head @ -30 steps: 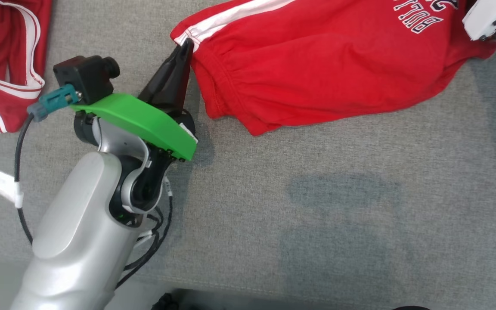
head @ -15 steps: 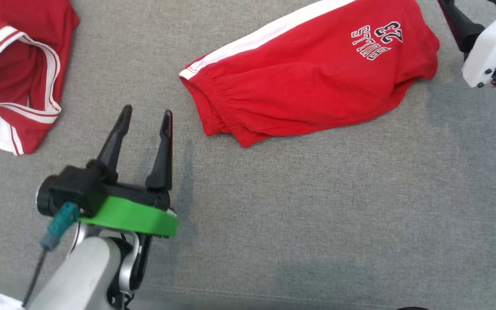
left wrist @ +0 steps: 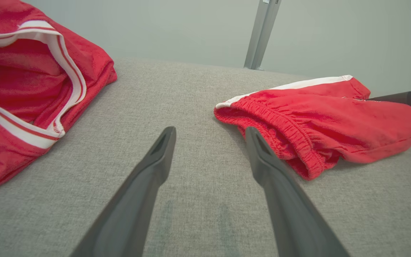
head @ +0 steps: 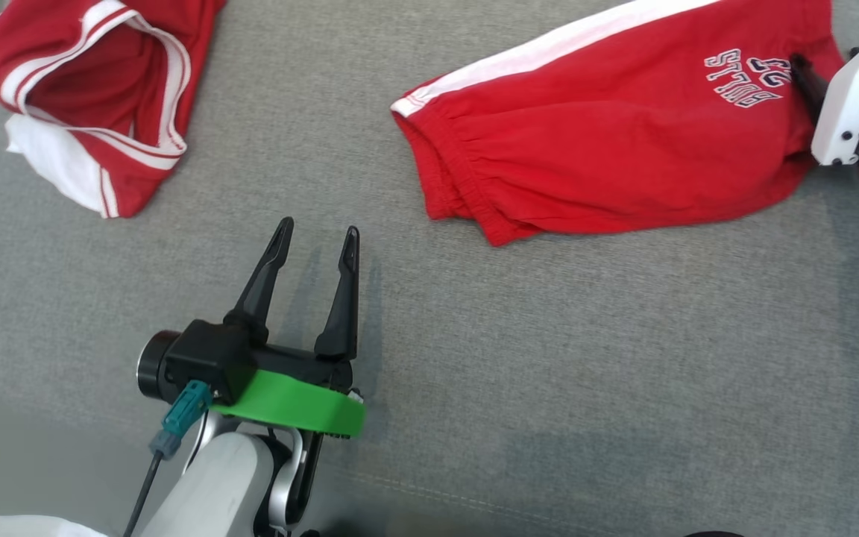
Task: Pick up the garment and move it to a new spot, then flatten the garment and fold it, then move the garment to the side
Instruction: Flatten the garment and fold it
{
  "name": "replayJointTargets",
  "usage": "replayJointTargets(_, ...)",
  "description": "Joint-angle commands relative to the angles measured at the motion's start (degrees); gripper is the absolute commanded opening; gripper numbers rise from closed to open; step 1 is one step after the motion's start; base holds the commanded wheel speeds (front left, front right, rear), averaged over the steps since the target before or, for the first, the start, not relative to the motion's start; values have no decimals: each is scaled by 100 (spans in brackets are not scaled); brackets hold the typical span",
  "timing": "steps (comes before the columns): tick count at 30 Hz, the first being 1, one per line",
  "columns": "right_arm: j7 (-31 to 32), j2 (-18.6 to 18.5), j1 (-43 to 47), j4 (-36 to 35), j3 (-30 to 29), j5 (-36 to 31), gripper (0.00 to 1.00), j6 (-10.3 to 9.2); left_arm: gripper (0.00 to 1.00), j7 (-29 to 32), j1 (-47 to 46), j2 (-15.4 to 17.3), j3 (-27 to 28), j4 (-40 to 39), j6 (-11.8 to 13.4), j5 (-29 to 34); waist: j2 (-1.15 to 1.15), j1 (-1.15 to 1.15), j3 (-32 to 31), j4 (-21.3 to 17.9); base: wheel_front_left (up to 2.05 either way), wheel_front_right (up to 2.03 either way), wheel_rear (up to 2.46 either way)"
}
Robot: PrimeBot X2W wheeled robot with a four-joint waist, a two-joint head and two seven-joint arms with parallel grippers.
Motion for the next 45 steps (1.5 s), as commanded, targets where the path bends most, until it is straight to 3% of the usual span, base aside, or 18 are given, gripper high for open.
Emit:
replayJointTargets(1,194,31,75,159,-5,-48,100,4,100,-14,131,-74,102,48,-73,104,0,0,90,244,0,0,0)
replayJointTargets(2,289,79,118,190,0,-6,100,4,100,-14,155,-109,168,70,-117,146,0,0,68,249,0,0,0)
replayJointTargets(3,363,143,146,183,26,74,56,6,100,-14,179,-146,226,82,-148,185,0,0,44,241,0,0,0)
replayJointTargets(4,417,202,166,166,-4,184,0,12,100,-14,220,-170,287,98,-183,228,0,0,18,223,0,0,0)
replayJointTargets(11,723,348,362,-97,-123,885,0,6,100,-14,575,-336,592,287,-408,400,0,0,-322,-111,0,0,0)
replayJointTargets(21,1575,624,1019,-1014,-993,1887,0,2,100,-9,1332,-292,1031,457,-680,762,0,0,-1207,-863,0,0,0)
replayJointTargets(30,1507,763,2073,-1292,-2152,1562,0,2,100,-9,1797,-363,1316,267,-929,988,0,0,-1371,-940,0,0,0)
replayJointTargets(39,699,1142,2489,-747,-3143,863,0,2,100,-9,1994,-469,1512,382,-1303,1233,0,0,-1535,-962,0,0,0)
replayJointTargets(45,607,791,2577,-461,-3892,497,0,2,100,-9,2076,-570,1582,528,-1394,1343,0,0,-1744,-951,0,0,0)
